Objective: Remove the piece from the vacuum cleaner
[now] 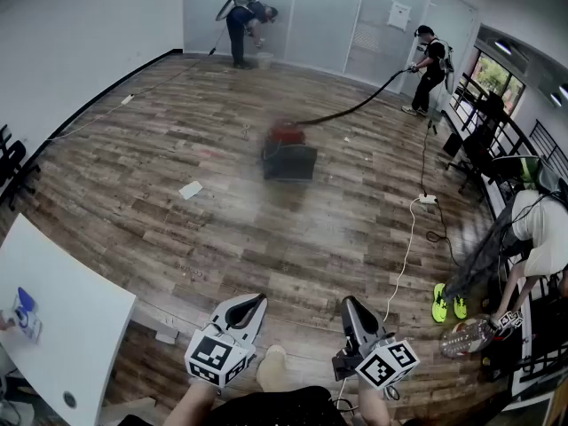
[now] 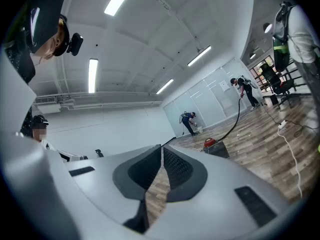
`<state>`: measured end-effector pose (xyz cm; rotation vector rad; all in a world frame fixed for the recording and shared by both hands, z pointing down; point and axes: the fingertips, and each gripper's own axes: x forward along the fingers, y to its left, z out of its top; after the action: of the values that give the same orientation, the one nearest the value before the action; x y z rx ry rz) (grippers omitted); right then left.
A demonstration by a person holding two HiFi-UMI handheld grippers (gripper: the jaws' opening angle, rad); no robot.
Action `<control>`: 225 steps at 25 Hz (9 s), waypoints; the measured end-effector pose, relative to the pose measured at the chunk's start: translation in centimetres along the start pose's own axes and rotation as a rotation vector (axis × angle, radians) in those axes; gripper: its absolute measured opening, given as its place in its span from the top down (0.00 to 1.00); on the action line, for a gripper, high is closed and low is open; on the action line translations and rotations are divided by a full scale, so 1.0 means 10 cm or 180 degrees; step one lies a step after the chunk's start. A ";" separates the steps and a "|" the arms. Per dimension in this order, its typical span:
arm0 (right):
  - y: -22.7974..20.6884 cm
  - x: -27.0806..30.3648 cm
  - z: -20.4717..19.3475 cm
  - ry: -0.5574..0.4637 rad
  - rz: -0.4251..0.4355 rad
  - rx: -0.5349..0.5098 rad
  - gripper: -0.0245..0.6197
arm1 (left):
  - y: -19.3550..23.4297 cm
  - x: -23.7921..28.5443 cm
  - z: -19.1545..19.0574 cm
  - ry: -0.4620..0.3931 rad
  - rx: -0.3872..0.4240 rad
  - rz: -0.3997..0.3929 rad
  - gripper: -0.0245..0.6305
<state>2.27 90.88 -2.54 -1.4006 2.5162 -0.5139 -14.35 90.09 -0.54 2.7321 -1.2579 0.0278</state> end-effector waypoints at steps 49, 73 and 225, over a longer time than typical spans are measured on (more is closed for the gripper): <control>-3.00 4.43 1.23 0.0148 -0.0097 0.0249 0.94 | 3.30 4.58 0.71 0.0074 -0.0136 -0.0234 0.95; -5.09 7.58 1.96 0.0228 0.0354 0.0420 0.94 | 5.28 7.27 1.08 0.0112 -0.0124 0.0162 0.95; -9.16 8.95 -2.56 0.0676 0.0243 -0.0941 0.95 | 7.14 10.07 -4.25 0.0156 0.0113 -0.0477 0.95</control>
<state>17.52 -24.88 56.05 -1.4021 2.9017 -0.2987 -1.16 -26.41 57.01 2.8293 -1.0473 0.1019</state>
